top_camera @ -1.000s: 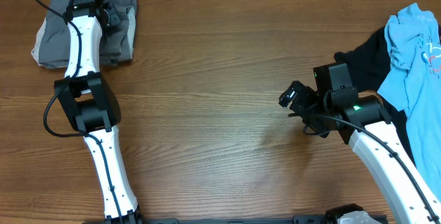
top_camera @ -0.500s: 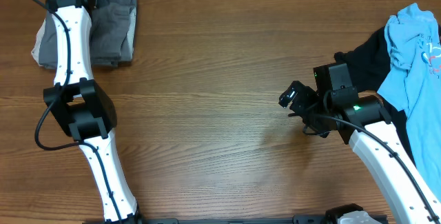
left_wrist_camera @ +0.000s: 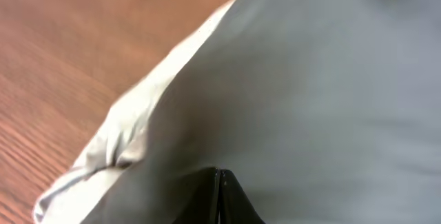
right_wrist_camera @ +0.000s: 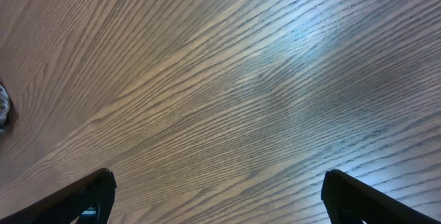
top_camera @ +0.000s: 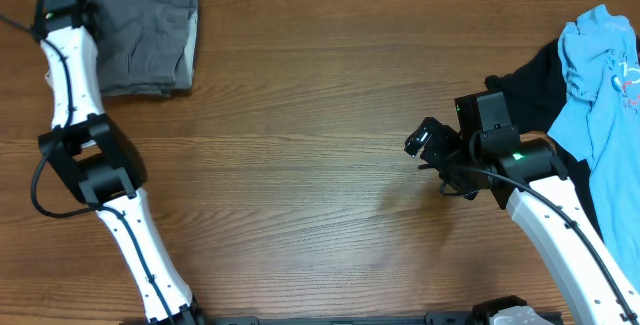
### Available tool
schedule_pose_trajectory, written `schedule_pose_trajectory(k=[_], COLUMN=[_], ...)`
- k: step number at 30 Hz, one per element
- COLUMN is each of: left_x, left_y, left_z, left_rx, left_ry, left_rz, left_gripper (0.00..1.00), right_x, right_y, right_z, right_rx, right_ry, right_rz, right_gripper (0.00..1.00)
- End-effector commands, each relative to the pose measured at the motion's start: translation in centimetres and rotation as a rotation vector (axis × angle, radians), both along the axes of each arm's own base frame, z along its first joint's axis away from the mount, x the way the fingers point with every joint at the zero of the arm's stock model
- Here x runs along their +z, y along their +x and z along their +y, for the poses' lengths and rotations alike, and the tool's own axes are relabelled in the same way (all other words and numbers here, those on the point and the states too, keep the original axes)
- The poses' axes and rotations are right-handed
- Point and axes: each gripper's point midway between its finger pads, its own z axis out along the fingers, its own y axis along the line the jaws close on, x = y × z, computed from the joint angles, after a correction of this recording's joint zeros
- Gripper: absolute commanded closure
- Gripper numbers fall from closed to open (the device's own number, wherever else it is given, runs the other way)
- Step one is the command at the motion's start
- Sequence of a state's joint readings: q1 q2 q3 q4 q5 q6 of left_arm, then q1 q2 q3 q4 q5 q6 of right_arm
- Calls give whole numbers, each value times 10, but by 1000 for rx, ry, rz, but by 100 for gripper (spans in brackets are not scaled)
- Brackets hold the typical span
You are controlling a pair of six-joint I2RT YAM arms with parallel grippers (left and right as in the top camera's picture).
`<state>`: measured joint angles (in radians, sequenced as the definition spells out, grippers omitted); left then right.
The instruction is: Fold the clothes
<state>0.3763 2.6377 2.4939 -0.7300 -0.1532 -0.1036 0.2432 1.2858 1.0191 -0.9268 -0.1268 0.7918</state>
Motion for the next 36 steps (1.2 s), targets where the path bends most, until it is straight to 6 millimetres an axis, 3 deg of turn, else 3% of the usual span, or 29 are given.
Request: schedule_pose_trajectory(k=[1, 4, 8, 11, 16, 17, 19, 20, 21, 22, 24, 29, 32, 36], left_x=[-40, -41, -14, 26, 107, 124, 154, 168, 182, 195, 220, 259, 270, 269], left_y=[-5, -8, -4, 0, -4, -7, -13, -16, -19, -23, -34, -68, -95, -145], left_z=[-1, 3, -1, -10, -34, -40, -55, -65, -75, -85, -109, -153, -176, -202], left_rx=[-38, -2, -14, -30, -47, -44, -58, -81, -110, -140, -207, -318, -361, -360], left_ry=[-102, -130, -123, -104, -87, -93, -119, -135, -152, -172, -226, -376, -462, -575], left_rz=[35, 27, -11, -56, -153, -174, -213, -231, -250, -266, -289, -309, -272, -145], left_gripper=[93, 94, 89, 88, 80, 75, 55, 40, 14, 0, 0, 0, 0, 0], right_x=[6, 6, 6, 6, 6, 6, 6, 6, 6, 6, 6, 6, 6, 6], right_y=[4, 4, 4, 4, 4, 4, 4, 4, 4, 4, 4, 4, 4, 4], right_z=[3, 3, 3, 3, 3, 3, 3, 3, 3, 3, 3, 3, 3, 3], right_rx=[10, 9, 10, 9, 9, 10, 10, 9, 10, 9, 10, 9, 10, 10], right_ry=[6, 6, 6, 6, 6, 6, 6, 6, 6, 6, 6, 6, 6, 6], right_rz=[-21, -21, -21, -21, -21, -21, -21, -21, -21, -21, -21, -21, -21, -21], right_gripper=[0, 0, 0, 0, 0, 0, 0, 0, 0, 0, 0, 0, 0, 0])
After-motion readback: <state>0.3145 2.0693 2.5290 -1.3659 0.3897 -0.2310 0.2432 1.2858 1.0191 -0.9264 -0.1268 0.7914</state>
